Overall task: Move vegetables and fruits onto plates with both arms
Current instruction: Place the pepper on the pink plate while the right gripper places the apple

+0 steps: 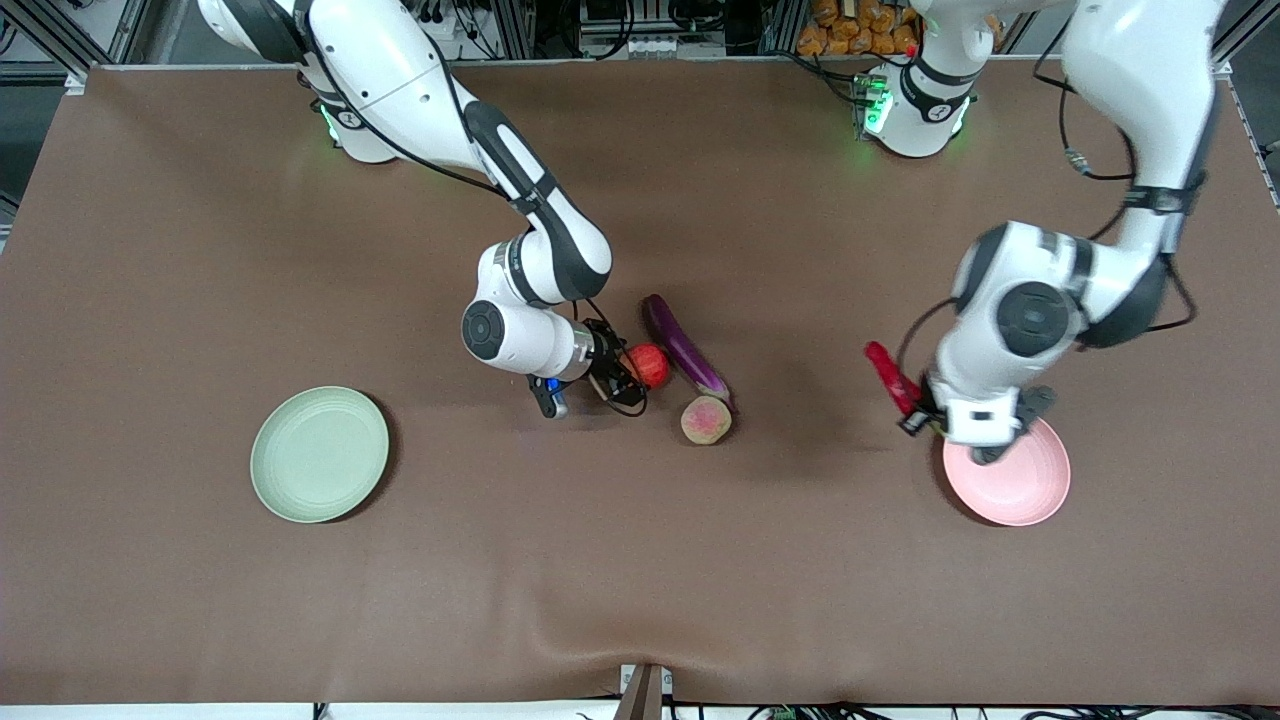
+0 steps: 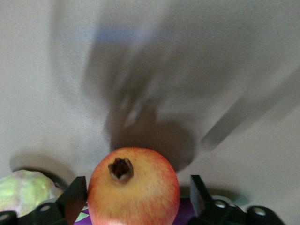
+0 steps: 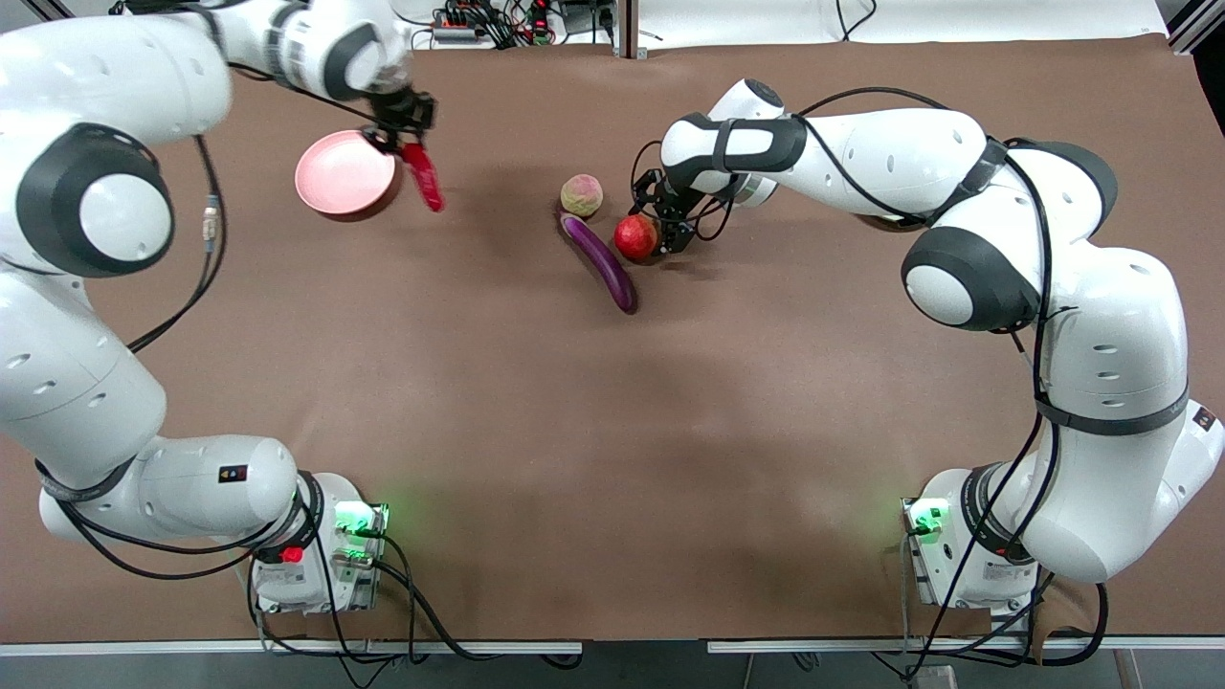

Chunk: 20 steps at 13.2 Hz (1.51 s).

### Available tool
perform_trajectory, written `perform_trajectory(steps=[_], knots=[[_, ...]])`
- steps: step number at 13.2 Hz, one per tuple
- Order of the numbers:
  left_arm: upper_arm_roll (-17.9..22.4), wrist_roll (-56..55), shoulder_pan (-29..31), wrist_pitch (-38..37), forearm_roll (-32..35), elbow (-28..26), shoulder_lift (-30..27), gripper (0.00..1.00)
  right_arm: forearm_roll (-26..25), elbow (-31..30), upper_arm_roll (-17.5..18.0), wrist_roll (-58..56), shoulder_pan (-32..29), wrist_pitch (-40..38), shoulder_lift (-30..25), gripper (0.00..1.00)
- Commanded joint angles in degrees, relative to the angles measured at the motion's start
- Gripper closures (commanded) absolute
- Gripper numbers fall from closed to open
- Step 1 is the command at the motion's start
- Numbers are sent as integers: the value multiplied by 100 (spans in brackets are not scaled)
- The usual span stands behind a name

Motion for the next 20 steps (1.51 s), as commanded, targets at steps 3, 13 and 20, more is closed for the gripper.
perform_trajectory(steps=[3, 13, 20], knots=[[-58, 770, 600, -45, -464, 1397, 948, 100, 18, -240, -244, -8, 78, 153, -303, 50], [575, 1885, 731, 420, -625, 2306, 2128, 100, -1635, -258, -2889, -4079, -448, -3046, -1377, 61], [531, 2273, 846, 394, -573, 2227, 2041, 0, -1916, -188, -2926, -7913, -1608, -2020, -630, 60]])
